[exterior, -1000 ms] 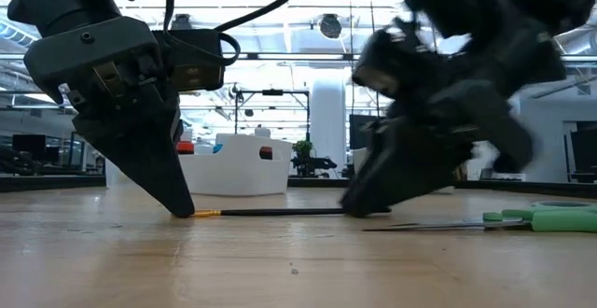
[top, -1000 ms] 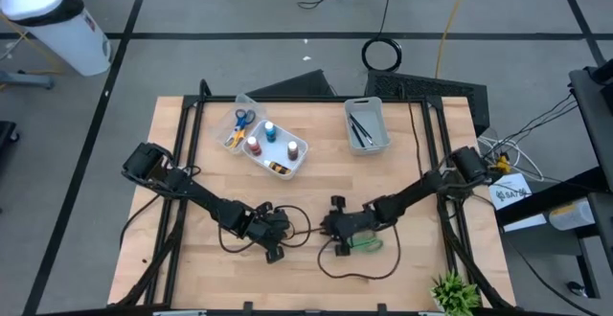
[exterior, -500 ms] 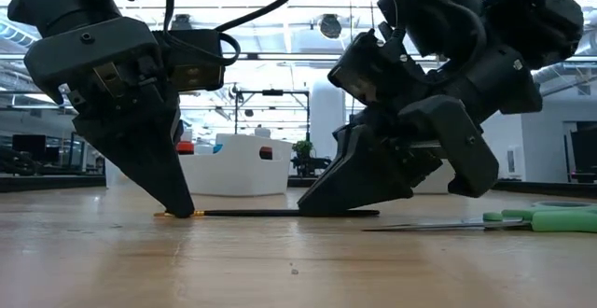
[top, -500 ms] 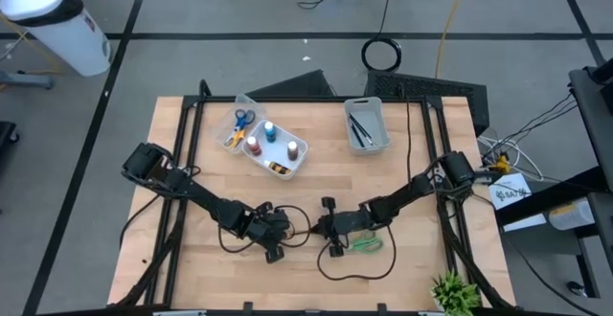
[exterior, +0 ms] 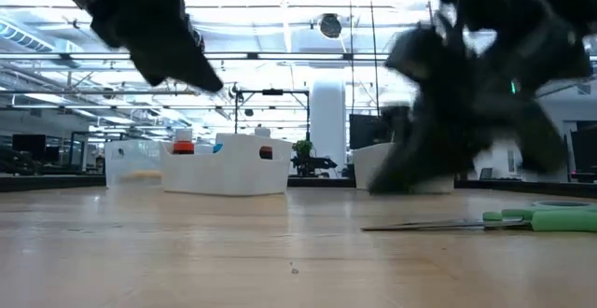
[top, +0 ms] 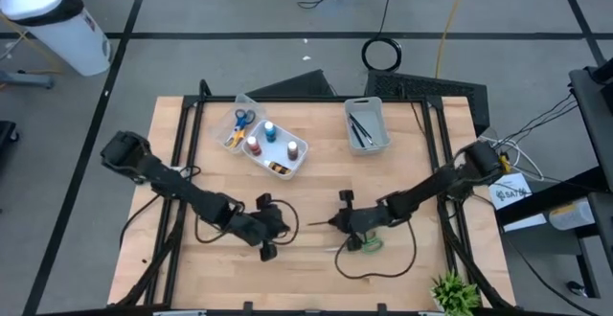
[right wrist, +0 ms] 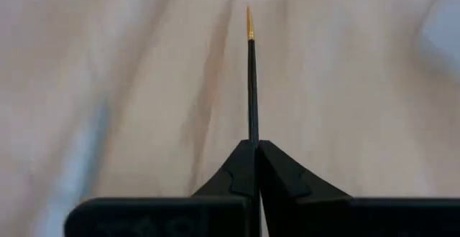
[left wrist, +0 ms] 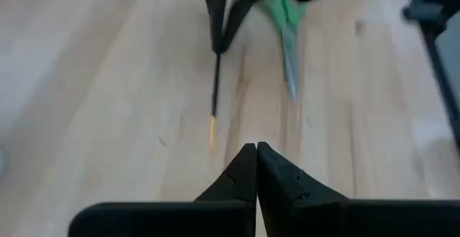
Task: Pick & Place Paint Supplies
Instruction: Put the gold and black paintbrush into the gray bin
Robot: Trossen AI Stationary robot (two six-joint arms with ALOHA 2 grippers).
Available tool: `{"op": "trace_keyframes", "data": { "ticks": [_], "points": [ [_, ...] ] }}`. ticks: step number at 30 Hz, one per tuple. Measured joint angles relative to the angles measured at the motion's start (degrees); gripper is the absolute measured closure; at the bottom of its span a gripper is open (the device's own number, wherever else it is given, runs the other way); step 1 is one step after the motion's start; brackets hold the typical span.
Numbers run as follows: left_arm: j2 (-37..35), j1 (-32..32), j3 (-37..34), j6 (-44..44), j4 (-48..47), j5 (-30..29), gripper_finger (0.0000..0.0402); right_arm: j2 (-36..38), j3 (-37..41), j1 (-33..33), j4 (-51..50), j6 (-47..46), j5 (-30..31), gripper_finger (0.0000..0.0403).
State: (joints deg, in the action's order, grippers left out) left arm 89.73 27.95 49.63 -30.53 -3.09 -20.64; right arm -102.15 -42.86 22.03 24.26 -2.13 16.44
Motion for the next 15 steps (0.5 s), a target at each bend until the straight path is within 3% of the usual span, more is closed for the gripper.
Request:
{"op": "trace_keyframes", "data": {
  "ticks": [6,9,15],
  "points": [
    [-2.2,1.3,0.1,2.8,1.5,-3.9,0.0376,8.3,-0.3,2.7,-0.5,1.1,5.6,0.0402],
    [-2.2,1.3,0.1,3.0,1.4,-3.8,0.0382,12.3,-0.3,3.6,-2.2,1.3,11.4,0.0402],
    [-2.3,1.3,0.1,2.8,1.4,-3.8,0.0394,22.0,-0.4,-1.7,-13.8,-1.8,19.6,0.0402]
  ]
}}
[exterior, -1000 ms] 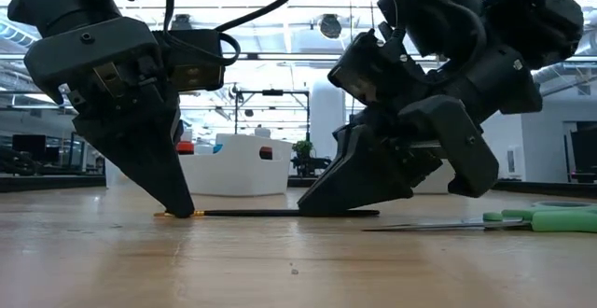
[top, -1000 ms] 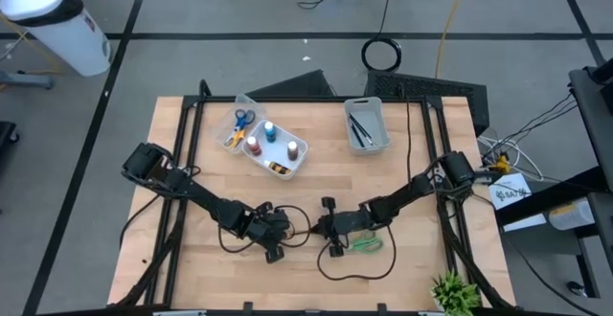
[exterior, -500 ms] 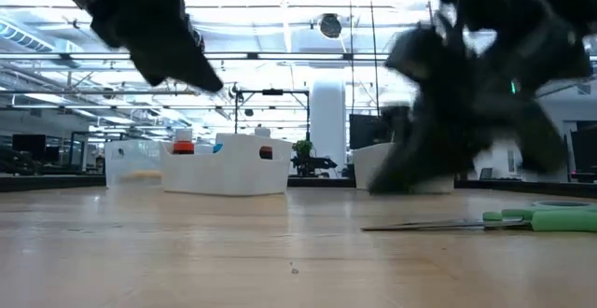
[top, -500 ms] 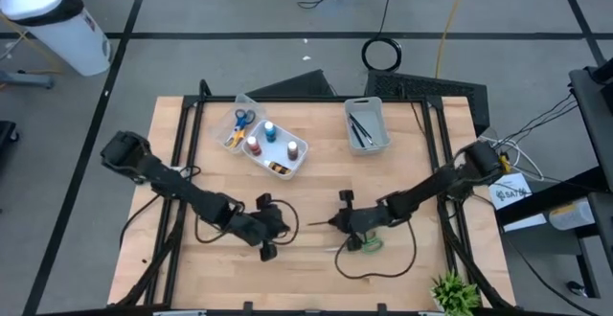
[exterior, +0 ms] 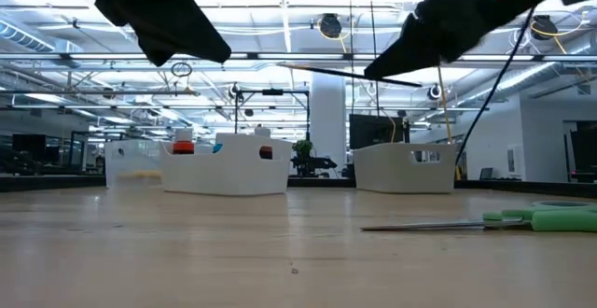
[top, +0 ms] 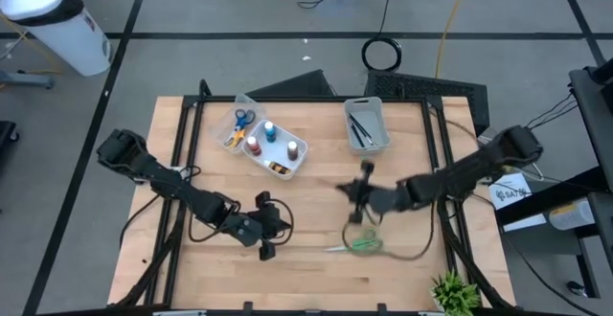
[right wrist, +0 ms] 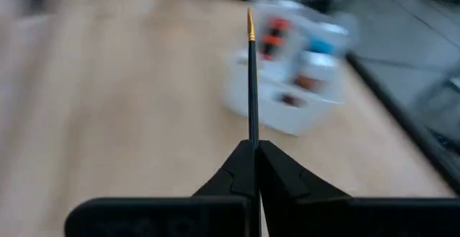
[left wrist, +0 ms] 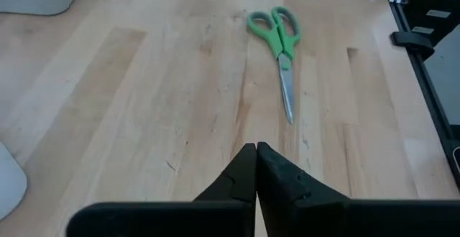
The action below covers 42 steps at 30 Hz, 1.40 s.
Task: Pick & Place Paint Supplies
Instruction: Put the gold and black paintbrush into the gray bin, then put the green scissors into the transparent bin
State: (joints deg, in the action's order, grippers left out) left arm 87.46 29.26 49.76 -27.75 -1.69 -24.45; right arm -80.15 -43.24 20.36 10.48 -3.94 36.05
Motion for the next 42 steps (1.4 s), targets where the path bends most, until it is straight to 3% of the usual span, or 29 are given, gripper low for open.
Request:
{"op": "trace_keyframes", "data": {
  "ticks": [8,15,20,26,30,35,39,42],
  "points": [
    [0.0,0.0,0.0,-0.9,0.0,0.0,0.0368,11.8,3.5,-22.0,-11.2,-4.3,0.3,0.0402],
    [0.0,0.0,0.1,-0.9,-0.2,0.0,0.0367,15.2,12.1,-41.1,-7.1,-7.9,-12.7,0.0399],
    [0.0,-0.5,0.1,-0.9,0.0,-0.1,0.0367,15.2,15.2,-45.6,-0.9,-8.1,-21.3,0.0335],
    [0.0,-1.4,0.1,-1.3,1.7,-0.1,0.0366,15.4,15.2,-45.8,2.0,-10.3,-21.7,0.0221],
    [1.2,-1.6,0.2,-1.7,6.7,0.0,0.0366,17.9,15.2,-44.9,2.5,-10.3,-31.4,0.0175],
    [7.8,-2.0,0.3,3.5,18.8,5.0,0.0366,22.5,15.1,-36.9,4.7,-11.2,-42.3,0.0167],
    [15.2,-3.1,3.9,6.3,19.7,5.5,0.0366,24.6,15.1,-25.3,8.6,-8.0,-41.4,0.0183],
    [20.9,-4.5,8.1,7.6,19.2,5.8,0.0366,24.7,15.1,-15.1,10.7,-3.4,-37.0,0.0199]
  ]
}}
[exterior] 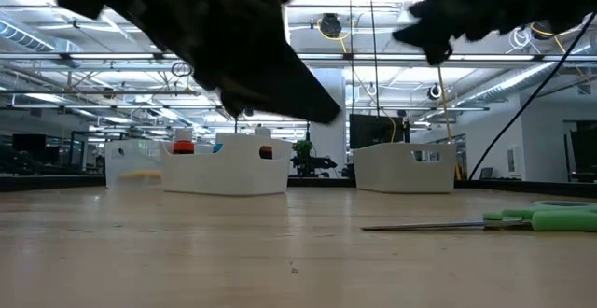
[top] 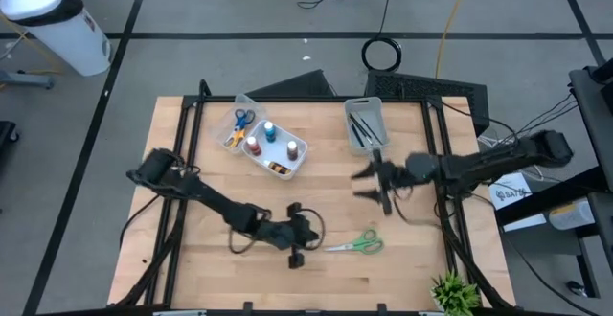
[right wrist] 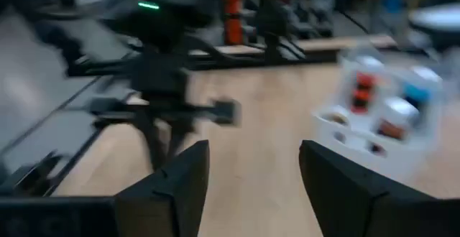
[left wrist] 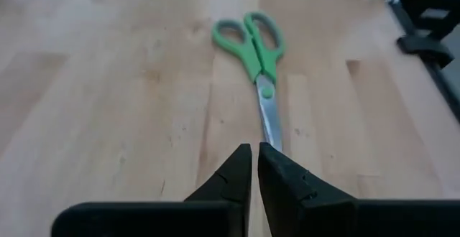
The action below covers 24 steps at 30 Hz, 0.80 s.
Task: Pick & Place Paint Supplies
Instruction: Put the green scissors into the transparent bin
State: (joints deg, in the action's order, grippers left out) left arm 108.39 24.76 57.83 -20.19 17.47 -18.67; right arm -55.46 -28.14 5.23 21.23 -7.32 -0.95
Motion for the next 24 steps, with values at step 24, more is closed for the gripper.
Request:
{"op": "trace_keyframes", "data": {
  "ticks": [24],
  "points": [
    [17.5,-4.8,20.9,0.5,-20.5,17.9,0.0367,-1.3,0.0,24.0,-9.8,-8.1,18.5,0.0271]
  ]
}}
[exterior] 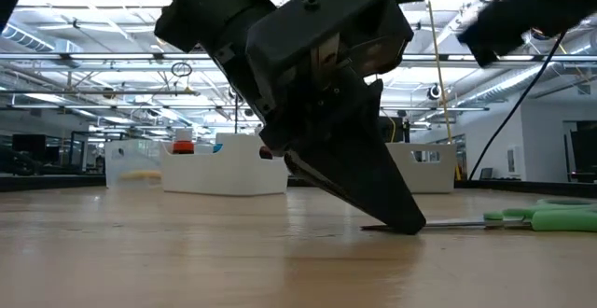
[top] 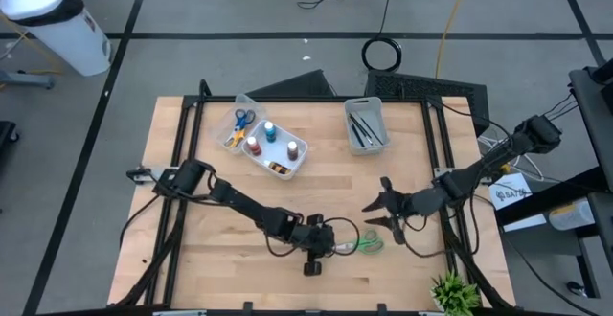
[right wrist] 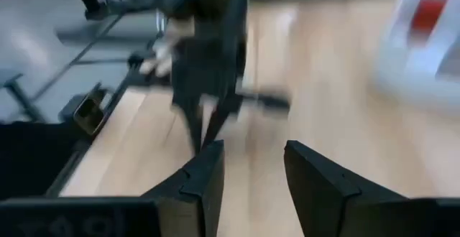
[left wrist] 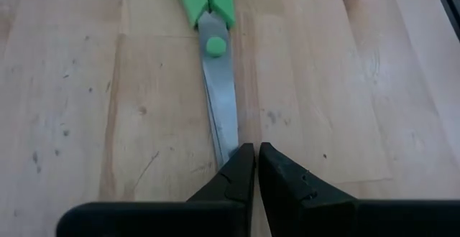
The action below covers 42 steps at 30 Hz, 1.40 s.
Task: Pick & Place Paint Supplies
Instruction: Put the green scissors into the transparent bin
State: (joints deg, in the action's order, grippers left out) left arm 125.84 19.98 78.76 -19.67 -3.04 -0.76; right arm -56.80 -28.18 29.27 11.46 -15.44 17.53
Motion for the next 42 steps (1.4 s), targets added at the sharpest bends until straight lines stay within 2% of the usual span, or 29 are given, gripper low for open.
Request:
{"op": "trace_keyframes", "data": {
  "ticks": [5,7,10,12,16,19,22,34,38,42],
  "points": [
    [0.6,-0.7,-0.1,-0.6,-0.3,2.4,0.0367,0.0,0.0,0.0,-16.6,-20.5,-6.3,0.0272],
    [0.6,-0.7,-0.1,-0.6,-0.4,2.4,0.0367,0.0,1.1,0.0,-20.2,-29.4,-8.2,0.0270],
    [0.7,-0.7,-0.1,-0.8,-0.4,2.4,0.0367,0.0,5.3,-0.1,-16.6,-40.7,-12.5,0.0251],
    [0.8,-0.7,-0.2,-1.1,-0.4,2.2,0.0367,-0.3,8.8,-0.7,-10.9,-46.5,-15.7,0.0229],
    [0.8,-0.7,-0.2,-1.2,-0.4,2.1,0.0367,-2.1,16.2,-1.7,-0.5,-55.6,-17.6,0.0179],
    [0.8,-0.7,-0.2,-1.2,-0.5,1.8,0.0367,-5.0,19.0,-2.2,6.7,-58.0,-17.9,0.0153],
    [0.8,-0.7,-0.2,-1.0,-0.6,1.5,0.0367,-9.3,19.2,-2.3,10.6,-59.3,-19.4,0.0146],
    [0.8,-0.7,-0.3,-1.0,-0.8,0.9,0.0367,-29.0,6.7,-2.3,12.1,-54.3,-30.0,0.0169],
    [0.8,-0.7,-0.3,-0.8,-0.8,0.8,0.0367,-32.0,3.8,-2.3,17.8,-51.7,-31.6,0.0174],
    [0.8,-0.7,-0.3,-0.5,-0.8,0.7,0.0367,-32.3,1.7,-2.2,16.1,-50.0,-29.5,0.0184]
  ]
}}
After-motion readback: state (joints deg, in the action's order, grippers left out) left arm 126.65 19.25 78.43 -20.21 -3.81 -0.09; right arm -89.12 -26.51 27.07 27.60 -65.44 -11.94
